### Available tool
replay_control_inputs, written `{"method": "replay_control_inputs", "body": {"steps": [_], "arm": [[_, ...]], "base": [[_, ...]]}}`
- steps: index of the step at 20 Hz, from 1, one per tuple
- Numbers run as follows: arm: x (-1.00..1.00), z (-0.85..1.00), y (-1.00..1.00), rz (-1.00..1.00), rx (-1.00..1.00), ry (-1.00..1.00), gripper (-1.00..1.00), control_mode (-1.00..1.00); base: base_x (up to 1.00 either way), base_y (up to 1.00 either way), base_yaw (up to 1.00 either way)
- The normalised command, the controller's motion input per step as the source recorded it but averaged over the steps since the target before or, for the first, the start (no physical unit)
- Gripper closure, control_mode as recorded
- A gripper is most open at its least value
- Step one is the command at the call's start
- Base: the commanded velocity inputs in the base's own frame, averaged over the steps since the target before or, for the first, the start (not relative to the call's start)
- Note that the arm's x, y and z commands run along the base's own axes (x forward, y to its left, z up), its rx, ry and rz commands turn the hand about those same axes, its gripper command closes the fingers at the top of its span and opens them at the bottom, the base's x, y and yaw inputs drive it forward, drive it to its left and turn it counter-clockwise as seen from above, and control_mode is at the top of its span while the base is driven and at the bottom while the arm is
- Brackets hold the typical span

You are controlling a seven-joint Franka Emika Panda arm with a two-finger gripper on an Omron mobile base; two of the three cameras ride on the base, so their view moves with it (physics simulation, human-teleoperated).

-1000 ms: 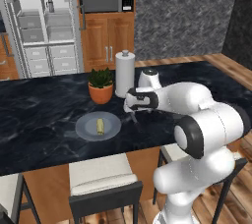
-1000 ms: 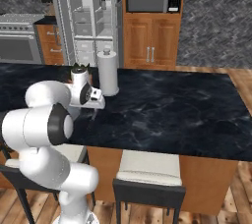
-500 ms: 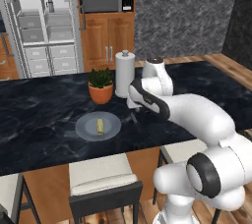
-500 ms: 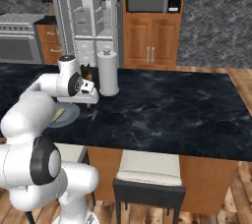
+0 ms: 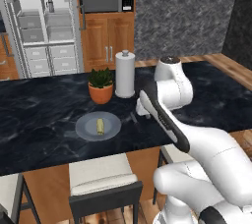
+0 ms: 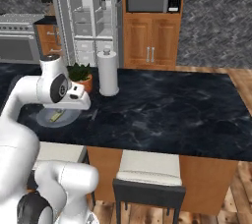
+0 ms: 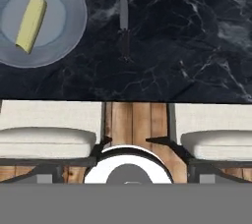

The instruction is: Retrieve the butter from the fridge and place it on a plate on the dining table. Then retrieve the butter knife by the fridge and place it near the plate.

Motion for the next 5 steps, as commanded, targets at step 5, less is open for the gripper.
{"method": "replay_control_inputs", "body": {"steps": [5], "arm": [[-0.40,0.01,-0.36,-0.06,0.00,0.03,-1.00,-1.00]], "base": [[0.00,0.00,0.00]]}}
